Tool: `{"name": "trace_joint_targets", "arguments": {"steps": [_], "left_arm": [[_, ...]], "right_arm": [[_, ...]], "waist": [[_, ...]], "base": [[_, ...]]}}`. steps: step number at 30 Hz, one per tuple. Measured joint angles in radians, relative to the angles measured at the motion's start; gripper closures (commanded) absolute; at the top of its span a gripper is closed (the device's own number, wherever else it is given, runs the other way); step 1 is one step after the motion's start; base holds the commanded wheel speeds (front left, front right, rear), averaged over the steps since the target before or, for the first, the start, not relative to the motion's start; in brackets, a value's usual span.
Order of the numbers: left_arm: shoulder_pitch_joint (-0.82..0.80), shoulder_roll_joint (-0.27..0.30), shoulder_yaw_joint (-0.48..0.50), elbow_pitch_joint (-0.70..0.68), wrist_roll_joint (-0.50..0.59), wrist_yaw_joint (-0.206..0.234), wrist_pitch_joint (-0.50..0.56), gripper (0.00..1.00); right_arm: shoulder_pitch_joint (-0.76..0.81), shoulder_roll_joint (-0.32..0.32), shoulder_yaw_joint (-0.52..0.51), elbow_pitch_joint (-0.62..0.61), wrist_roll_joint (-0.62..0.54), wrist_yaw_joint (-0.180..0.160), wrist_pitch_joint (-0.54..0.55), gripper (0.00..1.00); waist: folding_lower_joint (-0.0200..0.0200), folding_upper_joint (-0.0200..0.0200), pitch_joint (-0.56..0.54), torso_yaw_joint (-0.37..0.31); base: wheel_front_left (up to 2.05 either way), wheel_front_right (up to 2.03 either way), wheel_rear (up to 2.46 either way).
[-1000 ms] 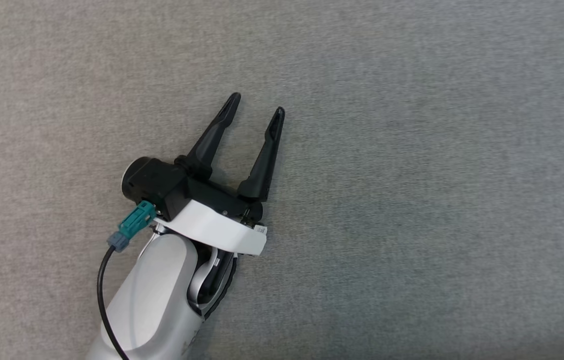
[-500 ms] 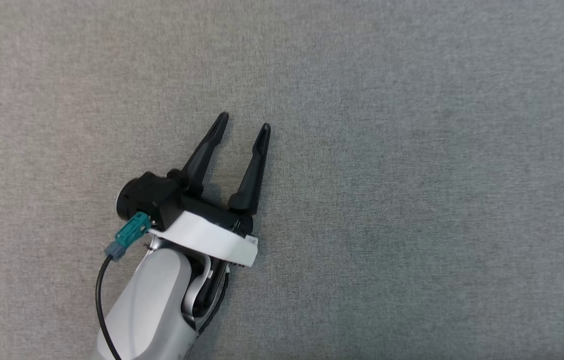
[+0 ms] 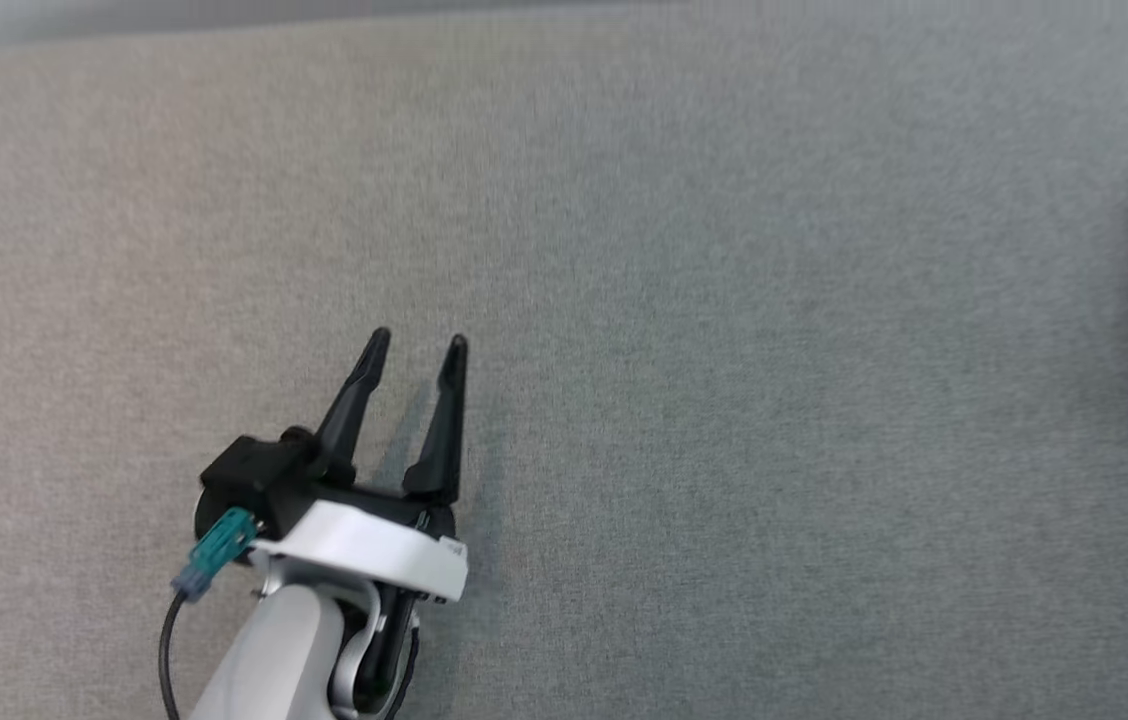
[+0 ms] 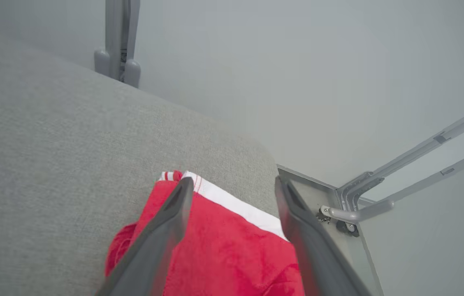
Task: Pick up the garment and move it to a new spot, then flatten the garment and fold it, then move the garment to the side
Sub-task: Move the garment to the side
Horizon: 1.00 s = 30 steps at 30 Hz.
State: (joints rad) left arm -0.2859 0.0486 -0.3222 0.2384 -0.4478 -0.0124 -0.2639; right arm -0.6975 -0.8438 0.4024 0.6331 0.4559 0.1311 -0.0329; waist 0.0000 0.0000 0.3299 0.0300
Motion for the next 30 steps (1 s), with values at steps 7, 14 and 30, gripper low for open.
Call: {"name": "trace_joint_targets", "arguments": {"steps": [7,14,30], "left_arm": [[0.081,0.0,0.09,-0.026,0.008,0.006,0.0,0.0],[0.148,0.0,0.163,-0.055,0.053,-0.001,0.0,0.0],[0.242,0.002,0.213,-0.095,0.047,0.064,0.0,0.0]], "right_arm": [[0.057,0.217,-0.081,-0.08,0.028,0.0,-0.141,0.0],[0.199,0.428,-0.131,-0.164,-0.023,0.0,-0.216,0.0],[0.475,0.72,-0.32,-0.369,-0.219,0.0,-0.229,0.0]], "waist": [[0.0,0.0,-0.114,-0.001],[0.0,0.0,-0.183,0.007],[0.0,0.0,-0.245,0.029]], "base": [[0.0,0.0,0.0],[0.0,0.0,0.0],[0.0,0.0,0.0]]}}
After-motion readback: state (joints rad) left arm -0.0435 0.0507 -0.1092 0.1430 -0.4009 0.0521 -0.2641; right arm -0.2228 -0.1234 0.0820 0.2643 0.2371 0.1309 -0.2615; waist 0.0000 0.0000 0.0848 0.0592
